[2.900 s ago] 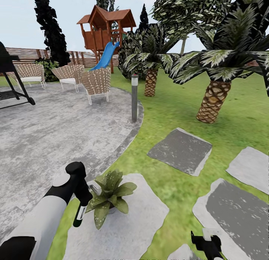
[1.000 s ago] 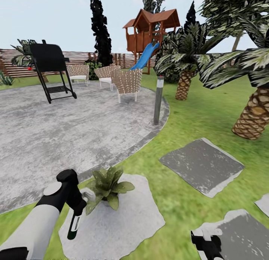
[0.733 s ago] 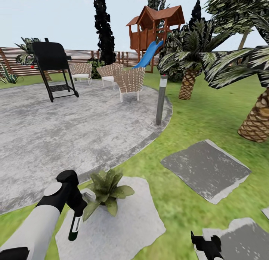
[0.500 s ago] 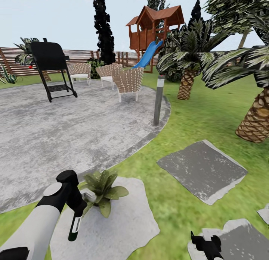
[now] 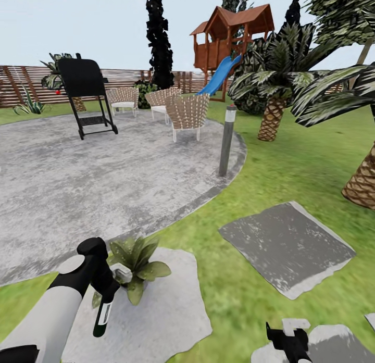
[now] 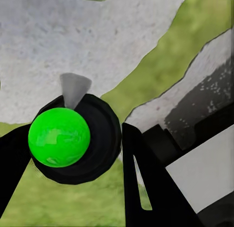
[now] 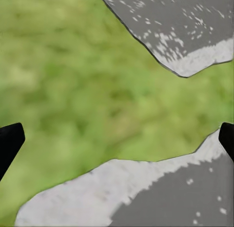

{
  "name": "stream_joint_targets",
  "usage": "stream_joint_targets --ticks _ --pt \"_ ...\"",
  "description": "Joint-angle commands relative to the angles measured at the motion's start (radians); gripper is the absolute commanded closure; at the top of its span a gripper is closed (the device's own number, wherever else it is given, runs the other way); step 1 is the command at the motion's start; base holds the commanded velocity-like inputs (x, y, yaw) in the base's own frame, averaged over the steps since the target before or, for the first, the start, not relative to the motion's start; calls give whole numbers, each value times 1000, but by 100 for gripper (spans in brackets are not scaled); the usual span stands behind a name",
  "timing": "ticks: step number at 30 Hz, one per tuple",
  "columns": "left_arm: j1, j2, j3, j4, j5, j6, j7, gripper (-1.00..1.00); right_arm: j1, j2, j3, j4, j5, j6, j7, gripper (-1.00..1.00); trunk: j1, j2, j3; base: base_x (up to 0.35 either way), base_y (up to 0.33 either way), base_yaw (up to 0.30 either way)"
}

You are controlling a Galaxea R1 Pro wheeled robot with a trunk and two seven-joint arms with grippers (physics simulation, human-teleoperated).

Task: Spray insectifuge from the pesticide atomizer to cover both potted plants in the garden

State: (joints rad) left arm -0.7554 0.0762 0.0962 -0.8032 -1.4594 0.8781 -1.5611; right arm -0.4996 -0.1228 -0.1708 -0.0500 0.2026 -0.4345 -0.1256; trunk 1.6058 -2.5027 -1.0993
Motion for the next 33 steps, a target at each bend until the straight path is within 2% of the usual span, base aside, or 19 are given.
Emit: stream_joint_targets --ticks 1,4,5,9,12,20,26,33 --pt "-1 0 3 -1 -10 10 -10 100 0 0 -7 1 11 -3 -3 -100 0 0 -2 85 -199 252" --pt "4 8 3 -1 -10 10 -9 100 0 0 -7 1 11 -3 -3 -100 0 0 -3 32 -75 252" --pt "11 10 6 -1 -9 10 9 100 0 0 -7 1 11 -3 -3 -100 0 0 -4 9 -21 253" --pt "33 12 65 0 -2 9 62 100 0 0 -7 1 11 -3 -2 -100 0 0 -6 3 -6 253" --pt "37 8 86 1 0 9 72 100 0 0 -7 1 11 -3 -3 -100 0 0 -8 0 -1 253" --pt "42 -2 88 2 -1 9 75 100 0 0 -7 2 11 -3 -2 -100 0 0 -9 217 -105 70" --pt "42 -1 89 1 -6 9 79 100 0 0 -7 2 11 -3 -2 -100 0 0 -9 146 -274 1" --pt "42 -1 91 1 0 9 118 100 0 1 -7 1 11 -3 -2 -100 0 0 -9 12 -311 92"
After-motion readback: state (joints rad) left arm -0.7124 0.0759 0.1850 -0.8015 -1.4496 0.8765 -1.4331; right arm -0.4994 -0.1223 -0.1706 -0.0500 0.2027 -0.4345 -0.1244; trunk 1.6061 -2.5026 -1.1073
